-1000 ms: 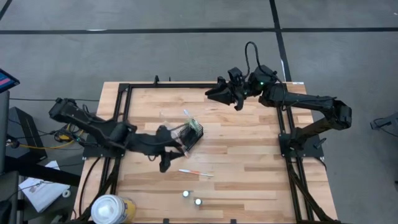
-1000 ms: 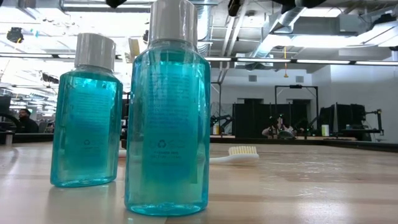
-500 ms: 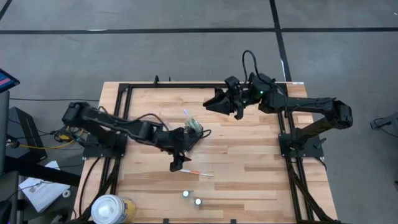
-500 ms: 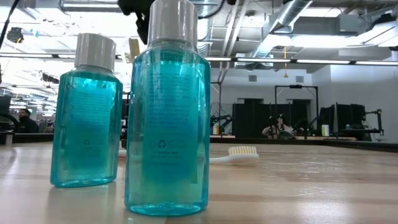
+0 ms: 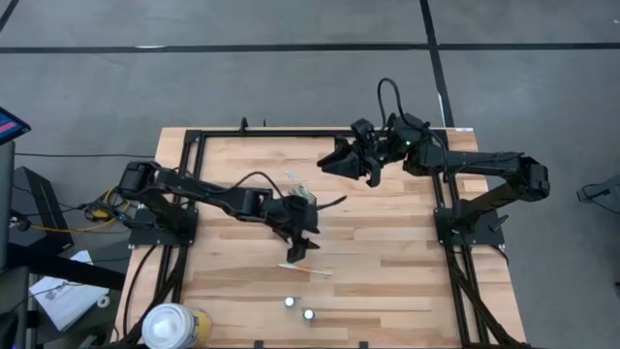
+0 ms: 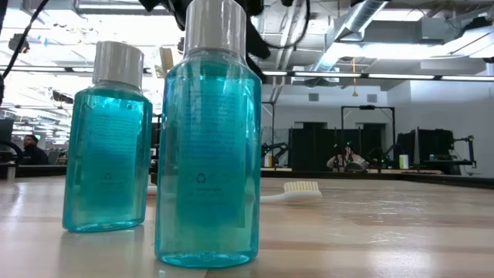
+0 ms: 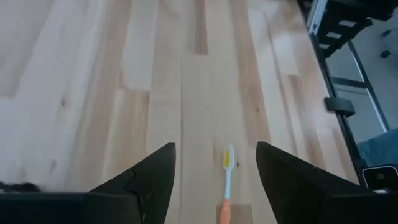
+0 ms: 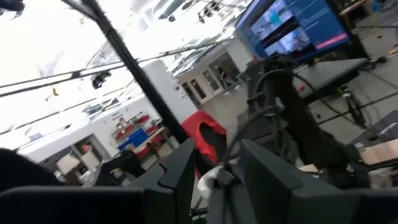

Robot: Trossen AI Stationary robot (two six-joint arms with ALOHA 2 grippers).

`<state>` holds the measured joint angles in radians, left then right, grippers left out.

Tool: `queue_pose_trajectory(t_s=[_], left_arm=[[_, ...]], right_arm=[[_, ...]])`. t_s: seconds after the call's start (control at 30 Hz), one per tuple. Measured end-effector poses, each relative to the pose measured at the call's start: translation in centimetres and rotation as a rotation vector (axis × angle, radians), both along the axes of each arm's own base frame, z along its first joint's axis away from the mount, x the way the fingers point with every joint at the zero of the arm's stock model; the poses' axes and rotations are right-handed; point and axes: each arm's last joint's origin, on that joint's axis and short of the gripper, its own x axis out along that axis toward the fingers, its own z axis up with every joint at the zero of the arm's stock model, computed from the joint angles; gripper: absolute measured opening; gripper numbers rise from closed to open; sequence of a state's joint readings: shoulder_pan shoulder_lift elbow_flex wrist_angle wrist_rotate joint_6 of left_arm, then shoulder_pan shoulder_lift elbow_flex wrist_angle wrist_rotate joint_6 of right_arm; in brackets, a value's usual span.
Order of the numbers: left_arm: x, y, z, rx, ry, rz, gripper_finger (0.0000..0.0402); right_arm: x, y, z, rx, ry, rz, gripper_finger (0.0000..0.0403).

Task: Pick & Place toothbrushing station
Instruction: Put the orange toothbrush into the wire organizer

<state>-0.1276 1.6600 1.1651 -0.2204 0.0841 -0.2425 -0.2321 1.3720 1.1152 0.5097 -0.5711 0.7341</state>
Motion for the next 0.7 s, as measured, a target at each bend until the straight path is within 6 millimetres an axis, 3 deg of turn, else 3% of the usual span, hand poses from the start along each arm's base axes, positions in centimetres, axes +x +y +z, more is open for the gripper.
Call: queue_pose_trajectory(t_s=[0.2, 0.37, 0.7], left_arm=[[0.8, -1.9, -2.9, -0.024, 0.086, -0.033, 0.0218], [1.6, -3.5, -3.9, -0.073, 0.058, -0.033, 0.0218], [2.7, -4.3, -7.0, -0.084, 0.093, -0.037, 0.0218]], right_arm=[[0.0, 0.0, 0.0, -0.052, -0.016, 0.018, 0.012], [-0.2, -0.6, 0.1, -0.072, -0.03, 0.005, 0.012], [-0.8, -2.0, 0.7, -0.125, -0.1, -0.011, 0.012]])
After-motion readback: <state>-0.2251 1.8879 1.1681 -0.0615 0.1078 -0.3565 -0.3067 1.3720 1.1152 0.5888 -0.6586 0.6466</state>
